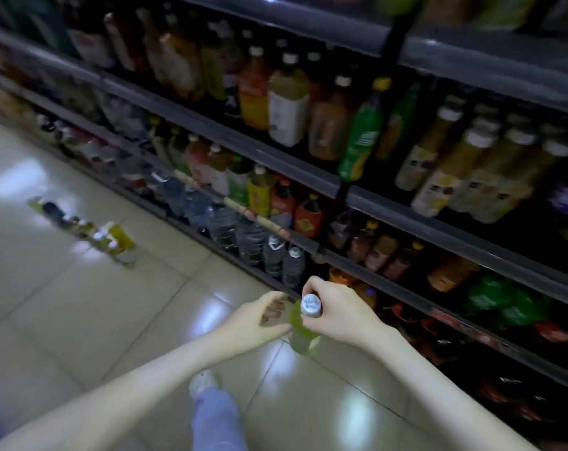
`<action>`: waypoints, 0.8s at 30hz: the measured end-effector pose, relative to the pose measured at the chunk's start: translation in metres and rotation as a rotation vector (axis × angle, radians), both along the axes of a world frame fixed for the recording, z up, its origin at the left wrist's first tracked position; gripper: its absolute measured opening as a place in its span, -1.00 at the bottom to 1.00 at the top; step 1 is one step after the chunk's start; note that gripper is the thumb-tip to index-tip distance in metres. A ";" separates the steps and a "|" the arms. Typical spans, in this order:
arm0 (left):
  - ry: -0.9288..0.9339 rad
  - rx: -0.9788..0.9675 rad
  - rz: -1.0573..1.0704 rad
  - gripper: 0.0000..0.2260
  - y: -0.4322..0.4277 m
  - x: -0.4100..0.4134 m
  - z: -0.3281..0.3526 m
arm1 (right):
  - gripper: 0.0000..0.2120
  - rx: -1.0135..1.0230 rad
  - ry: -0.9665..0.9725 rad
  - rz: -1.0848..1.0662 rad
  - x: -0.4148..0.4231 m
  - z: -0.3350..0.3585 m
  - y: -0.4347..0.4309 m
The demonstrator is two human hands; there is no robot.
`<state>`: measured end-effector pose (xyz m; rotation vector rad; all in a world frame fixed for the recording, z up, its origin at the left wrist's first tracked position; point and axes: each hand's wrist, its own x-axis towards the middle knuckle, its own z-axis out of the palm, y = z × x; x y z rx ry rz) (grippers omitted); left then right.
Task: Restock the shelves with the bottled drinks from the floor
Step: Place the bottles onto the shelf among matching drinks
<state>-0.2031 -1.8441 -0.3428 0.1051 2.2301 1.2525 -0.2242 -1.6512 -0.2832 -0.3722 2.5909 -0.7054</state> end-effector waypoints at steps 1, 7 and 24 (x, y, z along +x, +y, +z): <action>-0.020 -0.004 0.048 -0.46 -0.025 -0.006 -0.005 | -0.82 0.021 -0.010 0.032 -0.014 -0.009 -0.024; -0.087 -0.132 0.164 -0.58 -0.198 -0.066 -0.043 | -0.76 0.092 -0.070 0.124 -0.112 -0.062 -0.189; -0.205 -0.478 0.387 -0.59 -0.539 -0.305 -0.160 | -0.72 0.185 -0.227 0.254 -0.378 -0.227 -0.571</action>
